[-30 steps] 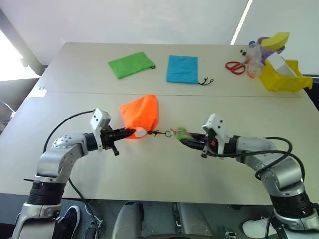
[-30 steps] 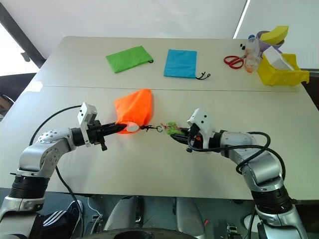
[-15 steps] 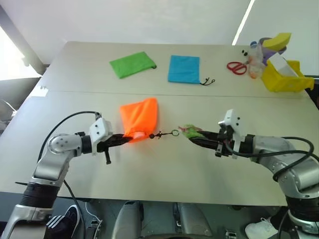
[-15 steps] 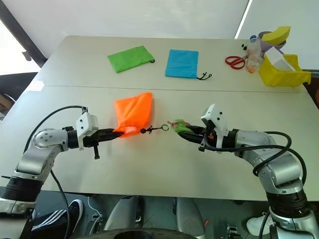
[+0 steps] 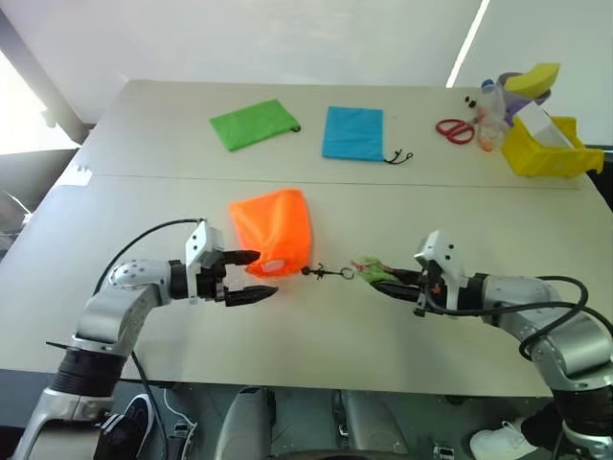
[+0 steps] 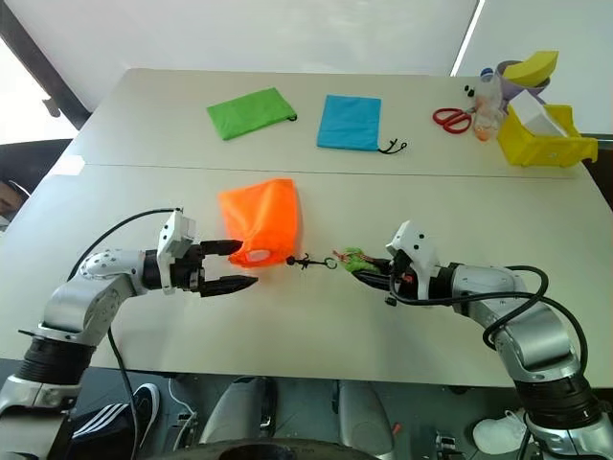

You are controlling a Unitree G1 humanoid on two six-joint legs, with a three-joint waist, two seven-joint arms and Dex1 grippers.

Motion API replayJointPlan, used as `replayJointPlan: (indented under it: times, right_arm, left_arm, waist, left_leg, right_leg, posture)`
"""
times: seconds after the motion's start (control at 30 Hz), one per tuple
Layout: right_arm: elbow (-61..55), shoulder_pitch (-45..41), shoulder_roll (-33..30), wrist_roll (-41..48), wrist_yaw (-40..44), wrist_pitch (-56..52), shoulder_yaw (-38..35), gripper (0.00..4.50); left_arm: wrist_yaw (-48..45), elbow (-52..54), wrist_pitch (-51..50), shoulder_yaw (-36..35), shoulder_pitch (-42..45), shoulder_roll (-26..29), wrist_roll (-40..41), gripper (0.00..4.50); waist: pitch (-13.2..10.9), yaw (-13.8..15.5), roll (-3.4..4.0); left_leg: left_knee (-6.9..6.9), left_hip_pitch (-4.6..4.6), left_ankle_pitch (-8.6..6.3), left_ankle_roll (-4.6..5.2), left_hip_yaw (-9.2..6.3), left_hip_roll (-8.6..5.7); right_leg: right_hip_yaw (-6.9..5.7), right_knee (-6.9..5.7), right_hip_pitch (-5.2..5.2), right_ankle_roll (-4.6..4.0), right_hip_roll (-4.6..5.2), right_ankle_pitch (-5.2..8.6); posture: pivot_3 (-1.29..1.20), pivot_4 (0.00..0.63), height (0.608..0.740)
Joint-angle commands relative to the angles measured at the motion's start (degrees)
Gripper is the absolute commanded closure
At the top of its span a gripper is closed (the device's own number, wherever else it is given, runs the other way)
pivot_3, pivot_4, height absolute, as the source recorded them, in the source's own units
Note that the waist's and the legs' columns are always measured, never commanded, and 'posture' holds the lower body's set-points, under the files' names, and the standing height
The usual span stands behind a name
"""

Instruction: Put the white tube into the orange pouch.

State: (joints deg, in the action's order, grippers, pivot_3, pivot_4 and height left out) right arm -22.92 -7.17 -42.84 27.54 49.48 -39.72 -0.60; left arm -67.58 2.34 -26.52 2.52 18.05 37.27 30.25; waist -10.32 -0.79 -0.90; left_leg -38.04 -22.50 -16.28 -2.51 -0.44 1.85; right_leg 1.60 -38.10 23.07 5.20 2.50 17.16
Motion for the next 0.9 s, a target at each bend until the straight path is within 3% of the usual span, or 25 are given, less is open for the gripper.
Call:
replayJointPlan:
  times: [0.03, 0.23, 0.3, 0.4, 0.5, 0.67, 0.9]
  right_arm:
    - [0.29, -0.99, 0.46, -1.69, -0.97, 2.76, 0.04, 3.66]
    - [1.23, -2.18, 2.08, -3.22, -1.89, 4.0, 2.0, 3.66]
    - [1.36, -2.35, 2.09, -3.86, -2.11, 4.38, 2.48, 3.66]
    - [1.16, -2.12, 2.28, -4.18, -2.35, 4.5, 2.42, 3.66]
    - [0.71, -1.89, 2.23, -4.28, -2.6, 4.39, 2.04, 3.66]
    - [0.57, -1.68, 2.11, -4.24, -2.76, 4.46, 1.84, 3.66]
    - [1.93, -2.86, 2.36, -4.76, -2.1, 4.91, 2.81, 3.66]
  left_arm:
    - [-0.35, -0.94, -7.53, -2.33, 8.14, -0.36, 5.46, 0.67]
    - [-3.64, -10.8, -7.22, 2.75, 24.39, -5.55, 2.19, 0.67]
    - [-4.72, -13.51, -3.89, 4.85, 26.63, -6.46, -1.1, 0.67]
    - [-7.25, -16.05, -6.69, 5.36, 29.42, -7.57, -0.01, 0.67]
    - [-11.76, -16.88, -8.86, 5.97, 29.7, -4.83, 0.01, 0.67]
    - [-18.31, -15.31, -6.93, 8.67, 25.5, 4.71, -4.8, 0.67]
    - [-21.77, -7.62, -10.35, 4.63, 17.35, 14.8, -2.24, 0.67]
  waist:
    - [-0.04, 0.17, -0.08]
    - [-0.12, 0.17, -0.21]
    - [-0.12, 0.08, -0.2]
    - [-0.13, -0.21, -0.19]
    - [-0.14, -0.3, -0.19]
    - [-0.15, -0.3, -0.17]
    - [-0.17, 0.17, -0.2]
  left_leg:
    - [-0.02, 0.0, 0.0, 0.0, 0.0, -0.01]
    - [-0.17, 0.03, 0.01, 0.0, -0.04, -0.1]
    - [-0.14, 0.01, 0.0, 0.0, -0.06, -0.11]
    - [-0.08, 0.01, 0.0, 0.01, -0.04, -0.07]
    - [-0.03, -0.03, 0.0, 0.01, -0.06, -0.01]
    - [-0.01, 0.0, 0.0, 0.01, -0.05, 0.01]
    - [-0.04, -0.05, 0.0, 0.01, 0.0, -0.03]
  right_leg:
    - [0.0, 0.0, -0.01, 0.0, 0.0, 0.0]
    - [-0.07, 0.06, -0.21, 0.02, 0.04, 0.0]
    - [-0.07, 0.07, -0.19, 0.03, 0.03, 0.0]
    - [-0.05, 0.08, -0.12, 0.05, -0.01, 0.01]
    - [-0.05, 0.06, -0.02, 0.04, -0.1, 0.02]
    - [0.0, 0.0, 0.01, 0.02, -0.14, 0.03]
    - [-0.01, 0.01, -0.01, 0.02, 0.02, 0.03]
  posture:
    - [0.0, 0.15, 0.74]
    - [0.0, 0.15, 0.74]
    - [0.0, 0.15, 0.74]
    - [0.0, 0.15, 0.74]
    - [0.0, 0.15, 0.74]
    - [0.0, 0.15, 0.74]
    - [0.0, 0.15, 0.74]
